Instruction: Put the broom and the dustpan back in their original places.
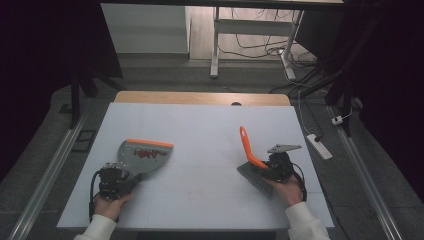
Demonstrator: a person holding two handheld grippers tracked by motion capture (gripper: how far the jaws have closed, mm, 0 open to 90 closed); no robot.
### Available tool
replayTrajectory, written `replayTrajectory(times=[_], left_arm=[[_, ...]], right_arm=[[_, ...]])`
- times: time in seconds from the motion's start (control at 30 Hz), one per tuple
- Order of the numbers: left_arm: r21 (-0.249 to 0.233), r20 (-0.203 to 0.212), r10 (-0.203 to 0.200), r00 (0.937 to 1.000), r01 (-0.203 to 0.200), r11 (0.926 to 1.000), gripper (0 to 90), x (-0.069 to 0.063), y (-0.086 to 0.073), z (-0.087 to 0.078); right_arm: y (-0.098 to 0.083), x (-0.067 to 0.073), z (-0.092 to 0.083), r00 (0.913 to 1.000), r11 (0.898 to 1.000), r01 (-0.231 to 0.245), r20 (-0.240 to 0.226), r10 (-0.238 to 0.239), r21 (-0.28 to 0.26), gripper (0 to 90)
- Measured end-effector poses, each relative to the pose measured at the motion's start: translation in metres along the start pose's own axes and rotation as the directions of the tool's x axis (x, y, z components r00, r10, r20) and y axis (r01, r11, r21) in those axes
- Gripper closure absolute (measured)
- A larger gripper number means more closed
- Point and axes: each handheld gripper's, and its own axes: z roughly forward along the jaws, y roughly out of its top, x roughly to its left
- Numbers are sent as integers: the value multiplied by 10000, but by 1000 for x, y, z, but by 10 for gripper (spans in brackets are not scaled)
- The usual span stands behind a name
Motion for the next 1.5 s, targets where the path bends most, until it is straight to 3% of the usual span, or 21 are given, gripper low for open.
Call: replayTrajectory(times=[0.2,0.37,0.5,0.63,0.77,0.83,1.07,1.2,1.37,1.5], left_arm=[[23,4,32,10000,-32,10000,609,0,0,0],[47,-14,7,10000,-7,10000,608,0,0,1],[84,39,-26,10000,26,10000,607,0,0,1],[233,118,18,9999,-20,9997,596,-1,0,2],[168,144,143,9998,-145,9998,506,-2,-1,1],[118,150,173,9997,-175,9998,462,-3,-1,-1],[-107,45,248,9997,-247,9996,368,-3,-3,-10],[-305,-114,598,9981,-602,9977,370,-4,-3,-17],[-534,-352,1392,9896,-1410,9886,385,-5,1,-27],[-686,140,1849,9827,-1835,9806,402,-3,3,-30]], right_arm=[[-1,-12,9,9990,9982,-450,-26,452,407,543],[-2,-17,14,9986,9972,-474,245,461,573,452],[-3,-21,15,9970,9955,-754,217,743,575,428],[-3,-20,16,9972,9956,-719,267,705,595,408],[-3,-20,16,9971,9962,-683,372,664,546,374],[-2,-19,15,9956,9971,-523,803,478,549,358],[-1,-17,10,9949,9989,-383,948,358,252,364],[0,-15,5,9944,9998,-205,1038,199,49,374],[-1,-14,0,9937,9999,80,1119,-69,-94,400],[0,-9,-3,9944,9990,390,988,-367,-213,413]])
